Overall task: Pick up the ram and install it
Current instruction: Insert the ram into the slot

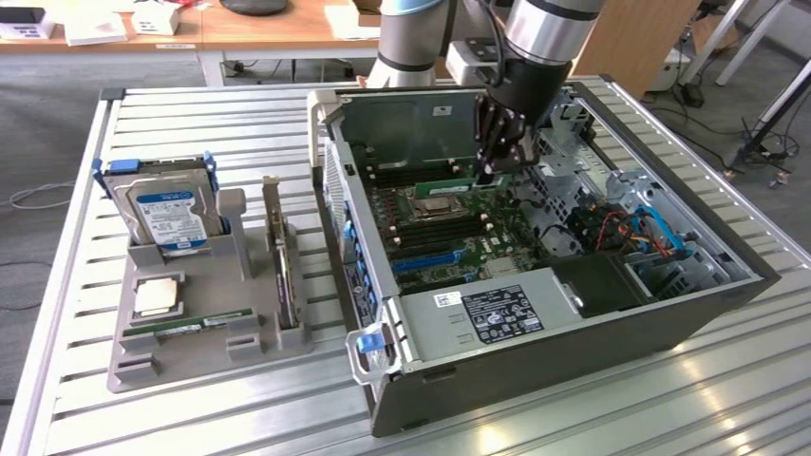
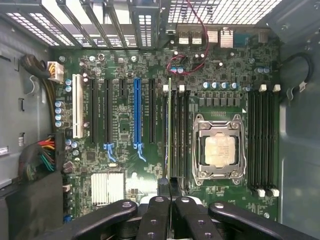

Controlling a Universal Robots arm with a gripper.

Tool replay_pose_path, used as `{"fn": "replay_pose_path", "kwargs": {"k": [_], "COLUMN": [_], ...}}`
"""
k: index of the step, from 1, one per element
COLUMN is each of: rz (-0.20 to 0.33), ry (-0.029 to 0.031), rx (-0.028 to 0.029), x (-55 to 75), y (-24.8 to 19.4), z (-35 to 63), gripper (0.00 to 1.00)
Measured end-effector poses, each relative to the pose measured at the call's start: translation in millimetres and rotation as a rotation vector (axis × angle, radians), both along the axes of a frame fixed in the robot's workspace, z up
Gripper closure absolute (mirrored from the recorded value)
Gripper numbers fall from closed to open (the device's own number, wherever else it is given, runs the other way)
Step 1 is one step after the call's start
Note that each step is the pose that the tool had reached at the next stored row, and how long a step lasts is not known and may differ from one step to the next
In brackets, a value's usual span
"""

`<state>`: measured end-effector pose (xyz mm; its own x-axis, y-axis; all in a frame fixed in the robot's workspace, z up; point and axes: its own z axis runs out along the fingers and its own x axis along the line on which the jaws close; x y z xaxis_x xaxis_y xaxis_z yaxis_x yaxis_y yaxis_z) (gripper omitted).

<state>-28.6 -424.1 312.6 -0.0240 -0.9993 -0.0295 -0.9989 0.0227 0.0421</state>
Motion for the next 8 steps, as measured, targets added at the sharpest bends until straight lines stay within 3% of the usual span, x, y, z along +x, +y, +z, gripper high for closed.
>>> {"fn": "replay_pose_path", "kwargs": {"k": [8], "rz": [0.0], "ry": [0.0], "rx": [0.0], "x": [0.0], "y": [0.0], "z": [-10.0], "gripper": [0.88]}}
